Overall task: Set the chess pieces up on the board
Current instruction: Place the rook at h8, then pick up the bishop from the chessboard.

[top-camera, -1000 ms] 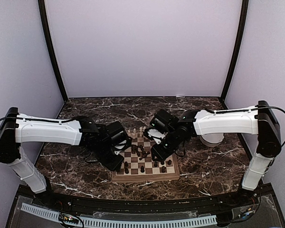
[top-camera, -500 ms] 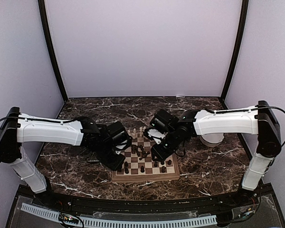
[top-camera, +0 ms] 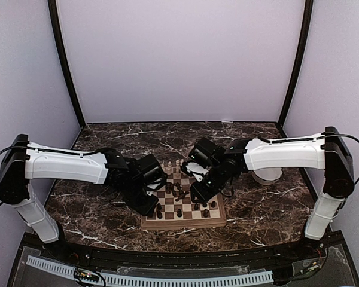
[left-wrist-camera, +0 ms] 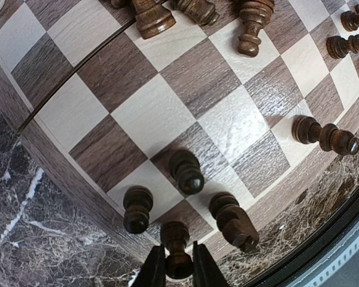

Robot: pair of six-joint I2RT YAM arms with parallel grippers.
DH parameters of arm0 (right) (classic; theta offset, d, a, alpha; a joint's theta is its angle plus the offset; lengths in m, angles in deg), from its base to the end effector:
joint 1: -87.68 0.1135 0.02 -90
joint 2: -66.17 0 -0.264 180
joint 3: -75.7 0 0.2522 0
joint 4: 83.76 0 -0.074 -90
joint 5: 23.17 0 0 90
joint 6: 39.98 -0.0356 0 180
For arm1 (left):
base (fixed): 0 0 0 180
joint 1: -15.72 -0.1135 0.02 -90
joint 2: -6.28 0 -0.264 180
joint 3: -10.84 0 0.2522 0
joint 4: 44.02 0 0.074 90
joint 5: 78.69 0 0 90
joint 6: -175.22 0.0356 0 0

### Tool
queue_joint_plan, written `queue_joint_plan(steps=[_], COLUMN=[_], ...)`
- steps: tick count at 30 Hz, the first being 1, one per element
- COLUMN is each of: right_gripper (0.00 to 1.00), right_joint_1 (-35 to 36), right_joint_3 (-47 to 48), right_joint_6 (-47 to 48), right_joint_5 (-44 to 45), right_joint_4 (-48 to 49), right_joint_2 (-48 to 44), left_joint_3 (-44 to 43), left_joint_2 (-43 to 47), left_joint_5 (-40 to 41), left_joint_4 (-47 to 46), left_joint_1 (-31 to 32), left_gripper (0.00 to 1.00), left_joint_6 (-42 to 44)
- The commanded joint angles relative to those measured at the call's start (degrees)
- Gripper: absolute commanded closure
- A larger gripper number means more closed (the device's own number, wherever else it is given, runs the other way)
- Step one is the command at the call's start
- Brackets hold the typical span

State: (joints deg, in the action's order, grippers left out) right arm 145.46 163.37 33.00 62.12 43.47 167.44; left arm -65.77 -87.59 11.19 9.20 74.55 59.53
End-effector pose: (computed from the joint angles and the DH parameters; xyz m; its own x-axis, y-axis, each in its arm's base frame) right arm 0.1898 0.3066 0.2128 -0.7190 -0.5937 -0.3613 -0.6800 0.7083 0.1893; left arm 0.1631 -0.2698 0.1988 -0.8107 0.5026 -0.3003 0.5599 0.8155 -0.1466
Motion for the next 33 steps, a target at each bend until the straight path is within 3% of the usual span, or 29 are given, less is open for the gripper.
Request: queue_joint_plan(steps=[1, 7, 15, 18, 24, 33], right_gripper=[0.64, 0.64, 0.64, 0.64, 0.64, 0.64], right_joint_1=[0.5, 0.3, -0.3, -0.5, -0.6, -2.7], right_joint_3=[1.0, 1.6, 2.4, 3.1, 4.3, 1.9], right_joint_6=[0.3, 1.0, 2.1, 2.6, 2.9, 0.0], right_joint_5=[0.2, 0.7, 1.4, 1.7, 2.7, 4.1], right_joint_4=[0.2, -0.3, -0.5, -0.8, -1.8, -1.5], right_joint_2=[0.3, 0.8, 1.0, 1.3, 1.5, -0.7], left_joint_3=[-0.3, -1.4, -8.8, -13.3, -22.8, -24.8], left_joint_2=[0.0, 4.3, 10.5, 7.2, -4.3, -12.4], left_joint_5=[0.5, 3.1, 13.2, 13.0, 6.5, 3.9], left_joint_4=[1.1, 2.2, 3.2, 3.9, 7.2, 7.8], left_joint_1=[0.5, 0.5, 0.2, -1.6, -6.0, -6.5], left_gripper=[0.81, 0.65, 0.56, 0.56, 0.6, 0.58], left_joint_6=[0.2, 0.4, 6.0, 7.6, 2.9, 1.7])
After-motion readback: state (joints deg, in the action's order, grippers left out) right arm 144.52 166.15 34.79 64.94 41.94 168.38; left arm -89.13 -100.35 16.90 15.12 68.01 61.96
